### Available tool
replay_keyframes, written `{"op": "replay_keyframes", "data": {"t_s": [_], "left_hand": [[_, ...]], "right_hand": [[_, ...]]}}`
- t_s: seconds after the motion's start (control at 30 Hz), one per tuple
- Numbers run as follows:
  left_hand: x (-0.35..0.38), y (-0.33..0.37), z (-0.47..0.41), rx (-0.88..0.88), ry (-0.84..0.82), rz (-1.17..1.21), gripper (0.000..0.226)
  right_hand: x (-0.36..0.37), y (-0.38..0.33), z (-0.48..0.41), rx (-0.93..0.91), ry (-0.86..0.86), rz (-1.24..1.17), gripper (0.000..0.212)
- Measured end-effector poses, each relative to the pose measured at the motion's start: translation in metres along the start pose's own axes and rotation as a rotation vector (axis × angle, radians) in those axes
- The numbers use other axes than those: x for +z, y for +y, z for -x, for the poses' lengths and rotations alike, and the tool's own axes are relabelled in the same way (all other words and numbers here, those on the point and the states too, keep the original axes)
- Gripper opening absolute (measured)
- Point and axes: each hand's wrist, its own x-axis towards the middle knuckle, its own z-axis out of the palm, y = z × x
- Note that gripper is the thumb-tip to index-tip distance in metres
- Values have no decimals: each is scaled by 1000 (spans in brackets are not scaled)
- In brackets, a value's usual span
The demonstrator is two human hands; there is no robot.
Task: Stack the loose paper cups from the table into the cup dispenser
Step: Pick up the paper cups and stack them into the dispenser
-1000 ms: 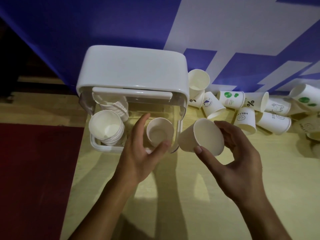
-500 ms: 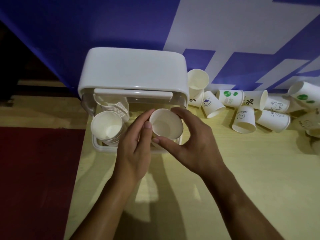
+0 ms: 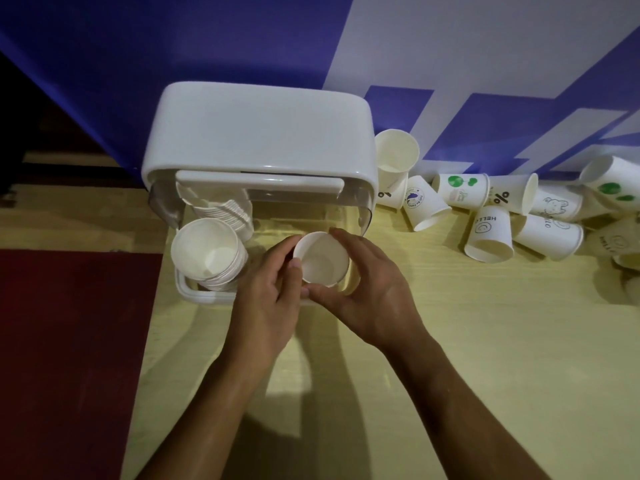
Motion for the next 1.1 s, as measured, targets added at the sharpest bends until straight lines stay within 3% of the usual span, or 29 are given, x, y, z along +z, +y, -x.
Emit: {"op": "replay_keyframes", "data": {"t_s": [0.17,0.27,0.33,0.4,0.47,0.57,0.63,0.7,0.8,0.93,1.1], "left_hand": [[-1,2,8,41,56,5,38],[-6,35,31,286,219,-160,37],[6,63,41,431,190,-165,37],[36,87,37,468,86,-121,40],[76,105,23,365,4,-86,53],[138,125,-5,-5,15,48,78],[173,125,-30,-254,108,270,93],[200,120,-56,-360,259,439,109],[227,110,-82,-315,424,447,117],[243,102,-108,-205,612,464,101],[249,100,-122,-140,660,455,82]], "right_hand": [[-4,1,5,0,0,3,98],[-22,8,22,42,27,14,90],[-39,20,41,84,74,5,79],[-57,36,61,164,125,-5,75],[-75,55,78,256,185,-17,67],[-103,83,101,382,276,-52,52],[-117,101,115,442,290,-61,49],[-127,119,128,506,287,-90,48],[-139,146,145,557,259,-98,49],[-154,175,144,636,249,-131,59],[-158,201,94,726,216,-157,76]]}}
